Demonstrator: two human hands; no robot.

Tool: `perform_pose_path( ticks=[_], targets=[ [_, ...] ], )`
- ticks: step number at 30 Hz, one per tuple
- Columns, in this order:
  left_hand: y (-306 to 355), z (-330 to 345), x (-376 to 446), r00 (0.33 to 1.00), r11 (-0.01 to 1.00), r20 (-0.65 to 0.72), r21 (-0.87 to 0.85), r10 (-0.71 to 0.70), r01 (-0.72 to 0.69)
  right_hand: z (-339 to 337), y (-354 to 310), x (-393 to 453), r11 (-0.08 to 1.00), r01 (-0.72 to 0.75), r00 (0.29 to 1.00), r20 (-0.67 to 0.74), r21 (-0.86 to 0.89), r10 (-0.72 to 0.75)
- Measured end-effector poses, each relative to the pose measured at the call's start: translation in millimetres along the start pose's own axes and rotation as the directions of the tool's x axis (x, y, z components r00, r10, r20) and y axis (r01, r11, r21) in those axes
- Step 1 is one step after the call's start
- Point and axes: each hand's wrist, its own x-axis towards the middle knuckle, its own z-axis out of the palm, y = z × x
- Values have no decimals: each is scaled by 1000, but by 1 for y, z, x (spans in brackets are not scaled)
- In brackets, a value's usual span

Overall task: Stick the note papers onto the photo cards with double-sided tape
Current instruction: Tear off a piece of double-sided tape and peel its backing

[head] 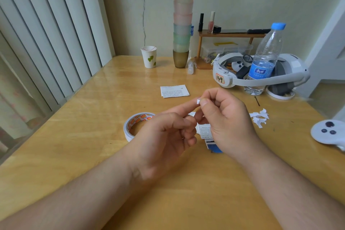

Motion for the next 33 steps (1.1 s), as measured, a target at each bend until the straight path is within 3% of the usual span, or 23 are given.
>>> perform_pose_path(
  ticks=[3, 9, 13, 15, 18, 20, 24, 33],
  targets=[
    [1, -1, 1, 1000, 999, -14, -43, -22, 22, 1, -4, 0, 995, -46, 999, 26, 86, 44],
    [1, -5, 2, 1000, 1000, -21, -4, 3, -3, 1, -5, 0, 995, -70, 997, 42, 66, 67],
    [-1, -4, 0, 994, 970, -32, 224, 108, -98, 0, -7, -1, 995, -70, 997, 48, 67, 66],
    [-4, -7, -2, 976, 870, -30, 460, 216, -179, 1, -10, -1, 989, -98, 995, 41, 106, 94],
    [-8, -10, -4, 926, 598, 70, 745, 372, -296, -1, -15, 1, 958, -167, 986, 44, 234, 161],
    [-9, -12, -4, 897, 461, 124, 823, 424, -331, -3, -17, 2, 930, -201, 979, 79, 308, 186],
    [-7, -14, -3, 871, 356, 160, 867, 465, -350, -8, -19, 3, 888, -273, 961, 154, 369, 231],
    [-7, -15, -2, 878, 417, 153, 835, 454, -360, -13, -21, 2, 834, -363, 931, 205, 416, 303]
  ],
)
